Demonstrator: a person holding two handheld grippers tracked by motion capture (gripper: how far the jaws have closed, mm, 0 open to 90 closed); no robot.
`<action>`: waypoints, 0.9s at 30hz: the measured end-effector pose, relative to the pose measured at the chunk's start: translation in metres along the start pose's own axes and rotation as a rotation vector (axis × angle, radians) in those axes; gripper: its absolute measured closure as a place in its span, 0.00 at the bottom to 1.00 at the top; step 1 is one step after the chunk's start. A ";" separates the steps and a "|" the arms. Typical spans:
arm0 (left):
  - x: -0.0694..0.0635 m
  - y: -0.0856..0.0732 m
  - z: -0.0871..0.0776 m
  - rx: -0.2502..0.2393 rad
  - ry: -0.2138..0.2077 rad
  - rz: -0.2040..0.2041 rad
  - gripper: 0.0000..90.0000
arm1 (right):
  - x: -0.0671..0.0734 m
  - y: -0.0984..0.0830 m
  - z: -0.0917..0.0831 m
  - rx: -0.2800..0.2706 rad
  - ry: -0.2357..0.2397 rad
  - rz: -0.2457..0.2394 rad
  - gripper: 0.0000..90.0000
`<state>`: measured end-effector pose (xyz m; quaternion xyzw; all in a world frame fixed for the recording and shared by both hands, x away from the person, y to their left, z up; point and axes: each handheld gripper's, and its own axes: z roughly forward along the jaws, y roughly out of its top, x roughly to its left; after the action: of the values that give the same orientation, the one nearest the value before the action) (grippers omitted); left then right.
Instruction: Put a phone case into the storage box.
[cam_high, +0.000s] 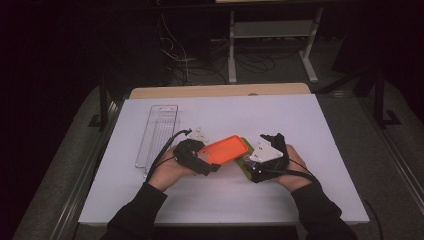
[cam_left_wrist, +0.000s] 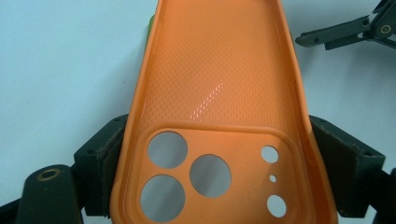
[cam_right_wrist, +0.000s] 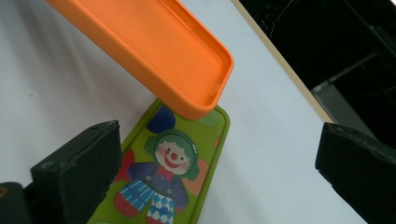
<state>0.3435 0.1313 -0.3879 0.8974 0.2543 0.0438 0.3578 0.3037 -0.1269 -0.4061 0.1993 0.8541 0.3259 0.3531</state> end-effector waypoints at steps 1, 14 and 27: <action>0.000 0.000 0.000 0.001 0.000 0.002 0.17 | 0.001 0.001 0.000 0.000 -0.006 -0.014 0.00; 0.000 0.000 0.002 -0.018 -0.003 -0.016 0.17 | 0.017 0.015 0.003 -0.005 -0.102 -0.314 0.00; 0.000 0.000 0.001 0.004 -0.017 -0.026 0.17 | 0.036 0.021 0.010 -0.026 -0.184 -0.496 0.00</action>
<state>0.3434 0.1305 -0.3892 0.8951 0.2629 0.0313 0.3588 0.2892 -0.0880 -0.4137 0.0083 0.8368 0.2207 0.5009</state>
